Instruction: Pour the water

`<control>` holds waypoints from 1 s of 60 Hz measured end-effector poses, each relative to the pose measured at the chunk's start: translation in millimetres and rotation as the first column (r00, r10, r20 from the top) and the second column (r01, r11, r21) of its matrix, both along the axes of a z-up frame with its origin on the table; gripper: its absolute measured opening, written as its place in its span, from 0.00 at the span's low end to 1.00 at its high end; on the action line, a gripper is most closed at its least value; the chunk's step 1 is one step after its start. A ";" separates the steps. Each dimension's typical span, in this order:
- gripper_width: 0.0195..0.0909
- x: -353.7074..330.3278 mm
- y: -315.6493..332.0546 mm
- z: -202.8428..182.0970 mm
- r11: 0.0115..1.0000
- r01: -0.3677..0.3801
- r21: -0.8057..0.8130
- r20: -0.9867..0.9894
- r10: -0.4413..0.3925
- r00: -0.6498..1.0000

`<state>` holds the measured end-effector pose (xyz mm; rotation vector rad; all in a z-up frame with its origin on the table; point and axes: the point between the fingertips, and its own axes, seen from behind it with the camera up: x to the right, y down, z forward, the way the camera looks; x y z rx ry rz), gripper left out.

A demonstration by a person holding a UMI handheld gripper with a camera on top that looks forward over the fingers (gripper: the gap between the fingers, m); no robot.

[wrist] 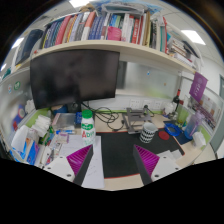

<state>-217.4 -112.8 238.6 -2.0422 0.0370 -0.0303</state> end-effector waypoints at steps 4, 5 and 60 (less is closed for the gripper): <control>0.90 -28.1 22.1 -17.7 0.998 -0.025 0.057 -0.019 0.026 0.999; 0.89 -33.8 28.0 -20.6 0.997 -0.028 0.075 -0.026 0.030 0.999; 0.42 -130.0 208.4 -83.8 0.921 -0.128 0.367 -0.027 0.148 0.989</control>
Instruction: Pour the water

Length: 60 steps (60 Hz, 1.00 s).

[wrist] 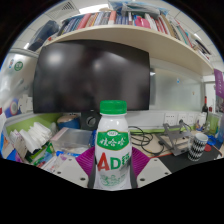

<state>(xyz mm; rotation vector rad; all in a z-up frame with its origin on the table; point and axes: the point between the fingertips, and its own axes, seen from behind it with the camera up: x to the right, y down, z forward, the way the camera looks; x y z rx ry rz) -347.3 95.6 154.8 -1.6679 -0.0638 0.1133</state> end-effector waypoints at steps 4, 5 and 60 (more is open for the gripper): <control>0.37 -2.4 -3.6 -0.2 1.000 -0.007 0.008 -0.028 0.007 1.000; 0.36 -1.0 -3.9 -0.4 1.000 -0.006 0.008 -0.032 0.006 0.999; 0.34 213.6 38.1 58.6 0.977 -0.034 -0.212 -0.954 -0.199 0.225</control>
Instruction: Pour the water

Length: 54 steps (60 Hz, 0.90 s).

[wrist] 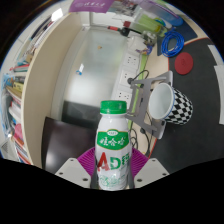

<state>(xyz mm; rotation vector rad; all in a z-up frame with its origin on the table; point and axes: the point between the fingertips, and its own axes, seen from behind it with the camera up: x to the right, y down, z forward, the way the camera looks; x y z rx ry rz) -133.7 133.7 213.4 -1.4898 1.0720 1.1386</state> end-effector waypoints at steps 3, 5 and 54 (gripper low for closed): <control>0.34 8.9 2.8 2.5 1.000 0.002 -0.006 -0.069 -0.002 0.998; 0.34 12.4 4.4 1.9 1.000 -0.004 -0.018 -0.124 0.002 0.992; 0.34 53.7 -9.1 40.9 0.995 -0.088 -0.038 0.038 0.089 0.995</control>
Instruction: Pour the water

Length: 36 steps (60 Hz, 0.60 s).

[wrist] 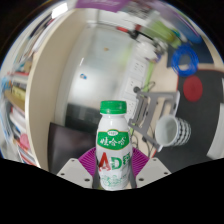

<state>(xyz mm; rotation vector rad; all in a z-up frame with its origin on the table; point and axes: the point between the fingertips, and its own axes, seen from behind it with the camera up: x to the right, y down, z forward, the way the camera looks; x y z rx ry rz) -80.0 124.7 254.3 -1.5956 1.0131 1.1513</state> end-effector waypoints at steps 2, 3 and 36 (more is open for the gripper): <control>0.34 12.1 -4.3 3.3 1.000 -0.011 0.008 0.166 0.009 0.986; 0.34 19.6 -6.2 3.9 1.000 -0.012 0.010 0.252 0.009 0.968; 0.37 229.5 22.7 -72.2 0.994 0.078 0.077 0.958 -0.095 0.271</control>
